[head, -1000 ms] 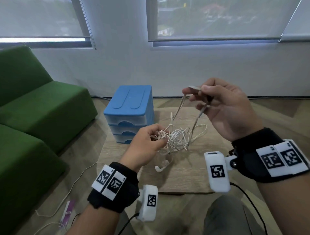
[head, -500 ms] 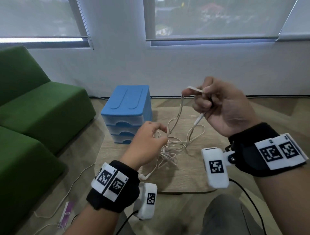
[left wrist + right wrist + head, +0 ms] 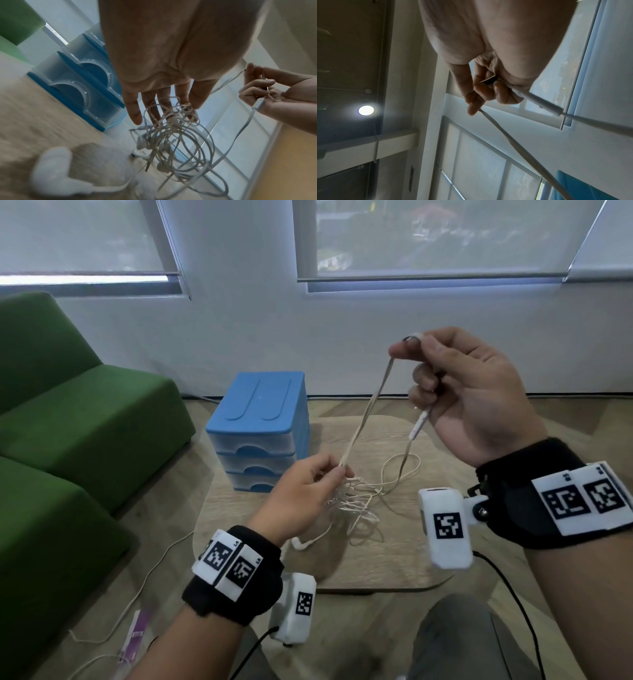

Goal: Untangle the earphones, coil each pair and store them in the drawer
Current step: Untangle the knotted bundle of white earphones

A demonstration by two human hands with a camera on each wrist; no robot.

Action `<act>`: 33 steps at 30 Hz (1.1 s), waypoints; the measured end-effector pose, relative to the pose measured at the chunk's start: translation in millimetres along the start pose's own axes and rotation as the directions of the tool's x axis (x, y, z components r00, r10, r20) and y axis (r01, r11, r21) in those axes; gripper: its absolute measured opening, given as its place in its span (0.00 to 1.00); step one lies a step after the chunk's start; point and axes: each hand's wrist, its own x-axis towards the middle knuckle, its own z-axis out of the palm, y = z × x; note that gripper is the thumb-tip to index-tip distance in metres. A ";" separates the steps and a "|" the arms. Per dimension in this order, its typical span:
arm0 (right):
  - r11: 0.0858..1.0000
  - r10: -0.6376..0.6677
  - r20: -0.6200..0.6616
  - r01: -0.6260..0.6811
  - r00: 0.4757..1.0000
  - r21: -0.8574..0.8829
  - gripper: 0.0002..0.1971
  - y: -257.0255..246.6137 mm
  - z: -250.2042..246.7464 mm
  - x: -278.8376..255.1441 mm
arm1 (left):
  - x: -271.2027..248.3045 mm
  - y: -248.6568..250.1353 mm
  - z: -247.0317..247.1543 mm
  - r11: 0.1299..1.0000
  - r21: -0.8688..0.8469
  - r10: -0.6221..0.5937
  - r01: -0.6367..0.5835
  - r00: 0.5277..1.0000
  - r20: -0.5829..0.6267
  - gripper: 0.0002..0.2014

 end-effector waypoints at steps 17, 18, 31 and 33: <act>0.950 0.310 -0.061 -0.307 0.949 0.058 0.12 39.6 -9.7 -5.2 | 12.5 2.2 0.1 0.986 -0.154 0.034 -0.062 0.983 -0.179 0.14; 0.946 0.318 -0.094 -0.322 0.943 -0.027 0.12 44.3 -10.2 -5.6 | 13.3 4.9 -0.9 0.986 -0.155 0.032 -0.062 0.982 -0.186 0.14; 0.611 0.135 0.204 0.081 0.970 -0.787 0.24 49.7 -8.3 -16.4 | 10.0 34.5 -9.5 0.992 -0.036 0.118 -0.124 0.984 -0.134 0.13; 0.458 0.176 0.255 0.150 0.951 -0.876 0.24 54.4 -5.5 -16.7 | 8.9 36.7 -10.0 0.991 -0.031 0.129 -0.133 0.985 -0.113 0.13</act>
